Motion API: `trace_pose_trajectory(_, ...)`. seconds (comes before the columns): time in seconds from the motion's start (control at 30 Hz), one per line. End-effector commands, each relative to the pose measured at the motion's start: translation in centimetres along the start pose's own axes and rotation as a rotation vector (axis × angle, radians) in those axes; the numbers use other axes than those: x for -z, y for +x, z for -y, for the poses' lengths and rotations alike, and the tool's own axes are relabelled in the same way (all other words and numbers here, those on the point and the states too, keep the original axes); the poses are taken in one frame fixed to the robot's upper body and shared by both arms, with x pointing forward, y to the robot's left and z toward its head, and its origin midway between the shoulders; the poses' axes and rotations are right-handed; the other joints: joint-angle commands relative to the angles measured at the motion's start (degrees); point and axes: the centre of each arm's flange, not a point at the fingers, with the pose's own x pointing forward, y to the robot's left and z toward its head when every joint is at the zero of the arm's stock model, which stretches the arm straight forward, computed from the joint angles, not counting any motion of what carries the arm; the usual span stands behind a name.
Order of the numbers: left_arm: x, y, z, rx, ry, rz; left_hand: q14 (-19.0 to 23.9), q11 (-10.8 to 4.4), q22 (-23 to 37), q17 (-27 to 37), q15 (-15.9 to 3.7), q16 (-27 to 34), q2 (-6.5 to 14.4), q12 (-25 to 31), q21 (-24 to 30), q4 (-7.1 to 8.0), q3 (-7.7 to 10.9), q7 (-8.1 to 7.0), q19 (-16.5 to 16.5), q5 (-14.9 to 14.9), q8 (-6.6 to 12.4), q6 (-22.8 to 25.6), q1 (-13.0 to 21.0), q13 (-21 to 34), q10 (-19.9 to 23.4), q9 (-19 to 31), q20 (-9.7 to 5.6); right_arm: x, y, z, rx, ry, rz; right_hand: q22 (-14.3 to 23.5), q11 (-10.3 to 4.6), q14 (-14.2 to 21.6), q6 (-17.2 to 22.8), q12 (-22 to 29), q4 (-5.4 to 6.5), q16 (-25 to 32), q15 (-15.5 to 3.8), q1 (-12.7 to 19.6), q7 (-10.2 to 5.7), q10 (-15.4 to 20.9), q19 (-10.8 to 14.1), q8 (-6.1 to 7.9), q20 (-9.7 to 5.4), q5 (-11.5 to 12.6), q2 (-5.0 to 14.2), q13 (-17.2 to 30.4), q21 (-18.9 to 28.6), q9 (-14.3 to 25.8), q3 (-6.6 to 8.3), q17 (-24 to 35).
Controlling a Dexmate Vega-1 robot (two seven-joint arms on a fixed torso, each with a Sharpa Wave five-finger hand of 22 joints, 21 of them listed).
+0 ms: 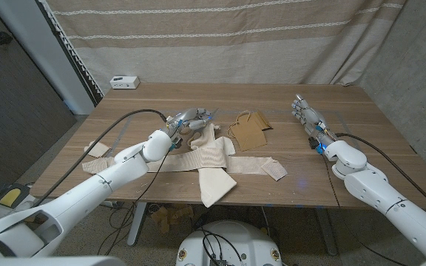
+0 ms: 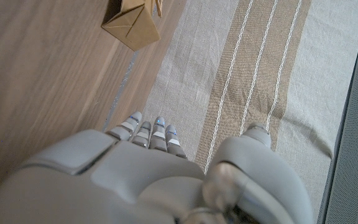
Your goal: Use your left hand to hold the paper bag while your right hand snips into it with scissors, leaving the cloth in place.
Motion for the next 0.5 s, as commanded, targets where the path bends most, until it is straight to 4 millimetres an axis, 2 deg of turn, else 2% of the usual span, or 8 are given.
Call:
trace_pose_trajectory(0.03, 1.20, 0.12, 0.33, 0.037, -0.267, -0.032, 0.53, -0.03, -0.25, 1.09, -3.22, 0.51, -0.25, 0.62, 0.19, 7.22, 8.01, -0.18, -0.73, 0.19, 0.61, -0.19, 0.31, 12.57, -0.39, 1.21, -5.78, 0.45, -0.02, 0.02, 0.011, 0.013, -0.009, 0.13, 0.08, 0.07, -0.11, 0.23, 0.03, 0.09, 0.10, 0.23, -0.02, 0.22, 0.07, 0.22, 0.76, -0.07, 0.34, 0.12, 0.59, 0.26, 0.36, 0.11)
trace_pose_trajectory(0.17, 1.27, 0.31, 0.08, 0.069, -0.275, -0.030, -0.87, -0.05, -0.63, 2.11, -3.15, 0.04, -0.33, 0.75, 0.37, 7.15, 8.17, -0.17, -1.25, 0.10, 1.48, -0.65, 0.36, 12.62, -0.78, 2.92, -4.38, 0.42, 0.03, -0.07, 0.007, 0.009, -0.011, 0.14, -0.10, 0.12, -0.11, 0.22, 0.06, 0.10, 0.03, 0.23, -0.03, 0.19, 0.14, 0.22, 0.95, -0.11, 0.35, 0.12, 0.59, 0.26, 0.38, 0.11)
trace_pose_trajectory(0.2, 1.30, 0.35, 0.03, 0.073, -0.278, -0.031, -3.10, -0.04, -0.95, 2.76, -3.09, -0.87, -0.32, 0.62, 0.54, 7.07, 8.42, -0.06, -1.52, 0.10, 2.34, -0.57, 0.45, 12.23, -1.08, 4.28, -3.67, 0.40, 0.04, -0.11, 0.008, 0.010, -0.012, 0.14, -0.07, 0.14, -0.11, 0.22, 0.07, 0.10, 0.08, 0.22, -0.04, 0.21, 0.16, 0.22, 0.97, -0.13, 0.35, 0.13, 0.58, 0.26, 0.39, 0.11)
trace_pose_trajectory(0.27, 1.41, 0.39, -0.04, 0.078, -0.291, -0.032, -6.36, -0.04, -1.34, 3.33, -2.98, -2.14, -0.27, 0.10, 0.57, 7.14, 8.78, 0.23, -1.98, 0.12, 2.69, 0.05, 0.45, 11.14, -1.34, 4.44, -2.96, 0.38, 0.05, -0.17, 0.010, 0.013, -0.015, 0.14, -0.08, 0.14, -0.12, 0.21, 0.08, 0.10, 0.07, 0.22, -0.02, 0.19, 0.22, 0.21, 1.03, -0.14, 0.36, 0.13, 0.59, 0.26, 0.40, 0.11)
trace_pose_trajectory(0.3, 1.46, 0.40, -0.08, 0.079, -0.296, -0.034, -8.04, -0.01, -1.57, 3.73, -2.98, -2.61, -0.18, -0.12, 0.54, 7.19, 9.04, 0.46, -2.32, 0.13, 2.94, 0.41, 0.49, 10.41, -1.14, 4.60, -2.83, 0.37, 0.05, -0.19, 0.008, 0.011, -0.014, 0.14, -0.05, 0.16, -0.11, 0.21, 0.08, 0.10, 0.09, 0.22, -0.02, 0.19, 0.21, 0.22, 1.06, -0.15, 0.36, 0.13, 0.59, 0.26, 0.40, 0.11)
trace_pose_trajectory(0.5, 1.73, 0.33, -0.25, 0.083, -0.332, -0.039, -11.46, 0.06, -2.33, 5.21, -3.05, -2.92, -0.07, -1.31, 0.59, 7.52, 9.94, 1.05, -2.72, 0.17, 4.13, 0.98, 0.52, 7.25, -0.53, 6.13, -2.81, 0.25, -0.08, -0.26, 0.010, 0.009, -0.011, 0.14, 0.02, 0.21, -0.13, 0.19, 0.12, 0.10, 0.06, 0.21, 0.00, 0.17, 0.36, 0.20, 1.20, -0.19, 0.36, 0.13, 0.61, 0.26, 0.43, 0.12)
